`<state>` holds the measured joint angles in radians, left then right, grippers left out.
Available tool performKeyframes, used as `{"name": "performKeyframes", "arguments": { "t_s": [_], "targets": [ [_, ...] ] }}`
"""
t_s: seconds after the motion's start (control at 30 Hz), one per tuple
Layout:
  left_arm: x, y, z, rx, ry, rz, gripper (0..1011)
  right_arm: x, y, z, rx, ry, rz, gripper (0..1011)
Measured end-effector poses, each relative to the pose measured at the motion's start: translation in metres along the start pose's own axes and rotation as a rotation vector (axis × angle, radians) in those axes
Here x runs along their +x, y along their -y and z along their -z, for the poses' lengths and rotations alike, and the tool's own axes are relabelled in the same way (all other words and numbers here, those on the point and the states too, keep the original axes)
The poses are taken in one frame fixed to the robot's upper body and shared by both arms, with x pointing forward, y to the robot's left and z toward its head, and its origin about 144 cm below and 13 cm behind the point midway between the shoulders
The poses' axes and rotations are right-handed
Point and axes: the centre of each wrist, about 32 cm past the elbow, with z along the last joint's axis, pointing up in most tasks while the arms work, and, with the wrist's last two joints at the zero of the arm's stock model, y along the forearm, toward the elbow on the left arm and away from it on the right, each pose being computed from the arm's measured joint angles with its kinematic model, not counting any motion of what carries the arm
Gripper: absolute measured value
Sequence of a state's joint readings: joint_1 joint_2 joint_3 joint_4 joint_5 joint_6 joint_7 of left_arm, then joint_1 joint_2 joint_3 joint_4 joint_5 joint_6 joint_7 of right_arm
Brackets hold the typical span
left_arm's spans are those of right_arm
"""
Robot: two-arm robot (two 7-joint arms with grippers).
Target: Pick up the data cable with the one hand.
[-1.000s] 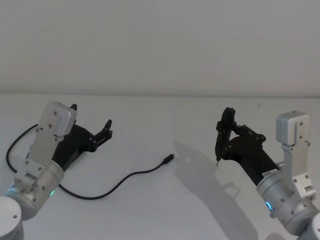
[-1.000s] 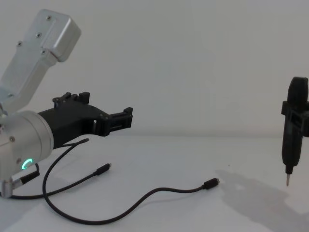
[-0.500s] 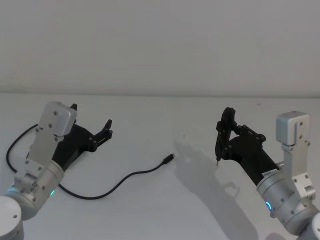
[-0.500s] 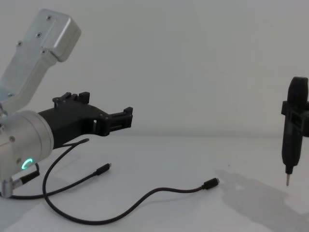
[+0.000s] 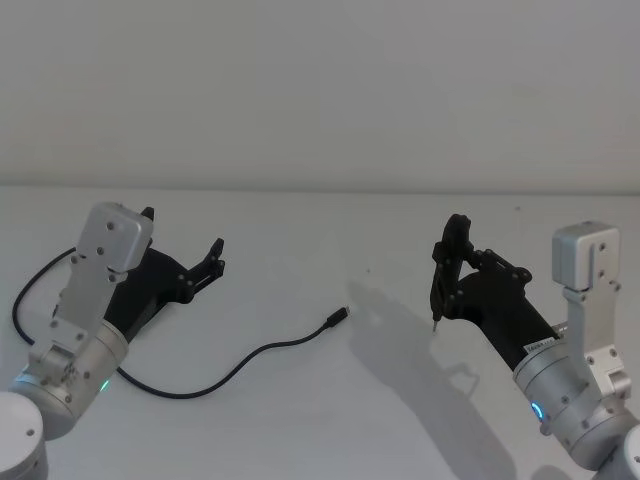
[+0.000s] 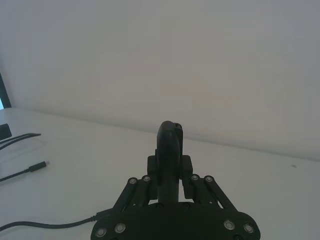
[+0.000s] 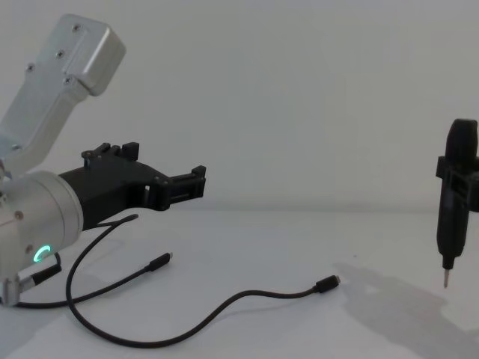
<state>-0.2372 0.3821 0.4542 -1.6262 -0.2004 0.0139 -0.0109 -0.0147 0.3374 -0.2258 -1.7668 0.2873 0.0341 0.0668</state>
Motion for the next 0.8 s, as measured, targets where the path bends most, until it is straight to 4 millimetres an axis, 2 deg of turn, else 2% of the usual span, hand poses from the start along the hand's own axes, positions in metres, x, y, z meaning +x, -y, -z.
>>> {"name": "performKeyframes", "arguments": {
  "t_s": [0.43, 0.8],
  "targets": [
    [0.001, 0.002, -0.002, -0.005, 0.001, 0.012, 1001, 0.0, 0.0, 0.0, 0.0, 0.0, 0.0, 275],
    [0.009, 0.008, -0.012, -0.012, -0.026, 0.127, 1001, 0.0, 0.0, 0.0, 0.0, 0.0, 0.0, 274]
  ]
}}
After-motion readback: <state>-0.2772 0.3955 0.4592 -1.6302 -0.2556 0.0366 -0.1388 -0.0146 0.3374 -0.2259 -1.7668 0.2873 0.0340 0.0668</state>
